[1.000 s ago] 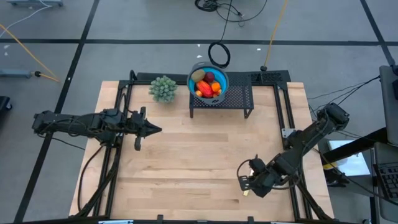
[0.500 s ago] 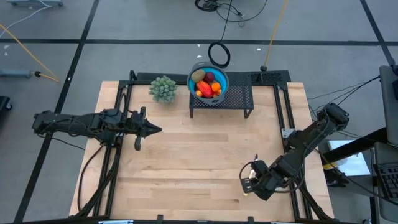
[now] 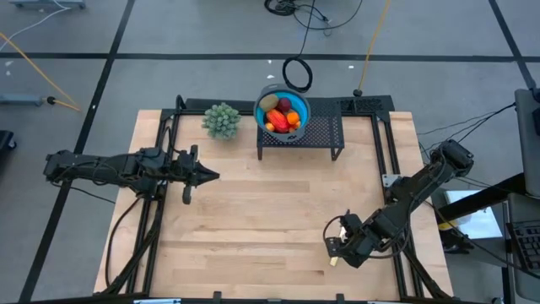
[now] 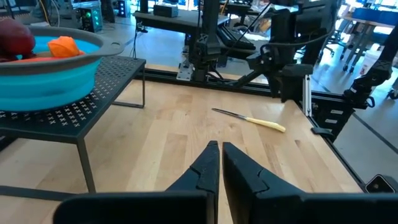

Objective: Pick & Place Fruit
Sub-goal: Put the yellow table knife on the shelf

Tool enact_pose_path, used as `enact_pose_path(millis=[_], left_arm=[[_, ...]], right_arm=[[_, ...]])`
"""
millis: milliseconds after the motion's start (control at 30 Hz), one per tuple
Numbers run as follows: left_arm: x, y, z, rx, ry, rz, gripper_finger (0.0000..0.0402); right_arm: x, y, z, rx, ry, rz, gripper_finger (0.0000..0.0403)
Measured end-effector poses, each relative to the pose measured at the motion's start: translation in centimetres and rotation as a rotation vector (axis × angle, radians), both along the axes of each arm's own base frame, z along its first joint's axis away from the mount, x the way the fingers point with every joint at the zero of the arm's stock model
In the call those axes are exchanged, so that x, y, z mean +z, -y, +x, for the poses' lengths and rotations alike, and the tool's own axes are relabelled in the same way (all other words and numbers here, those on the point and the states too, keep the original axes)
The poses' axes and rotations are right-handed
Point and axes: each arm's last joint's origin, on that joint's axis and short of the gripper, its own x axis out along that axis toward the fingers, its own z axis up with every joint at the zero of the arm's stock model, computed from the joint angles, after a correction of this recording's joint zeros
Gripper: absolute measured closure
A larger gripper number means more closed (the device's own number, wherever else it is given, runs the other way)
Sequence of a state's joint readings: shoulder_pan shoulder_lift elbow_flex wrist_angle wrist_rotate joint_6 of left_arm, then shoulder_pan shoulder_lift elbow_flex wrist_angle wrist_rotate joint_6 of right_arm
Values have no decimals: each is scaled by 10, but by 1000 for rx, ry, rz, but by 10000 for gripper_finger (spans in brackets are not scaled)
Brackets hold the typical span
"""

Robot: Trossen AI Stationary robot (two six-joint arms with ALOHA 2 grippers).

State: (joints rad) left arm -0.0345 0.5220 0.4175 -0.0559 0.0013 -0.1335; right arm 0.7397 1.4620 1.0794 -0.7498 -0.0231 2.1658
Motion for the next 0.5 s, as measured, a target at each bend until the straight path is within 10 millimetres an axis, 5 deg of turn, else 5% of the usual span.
enact_pose_path(millis=[500], left_arm=[[0,0,0,2,0,5,382]], right_arm=[[-54,12,-3,-163,31,119,163]])
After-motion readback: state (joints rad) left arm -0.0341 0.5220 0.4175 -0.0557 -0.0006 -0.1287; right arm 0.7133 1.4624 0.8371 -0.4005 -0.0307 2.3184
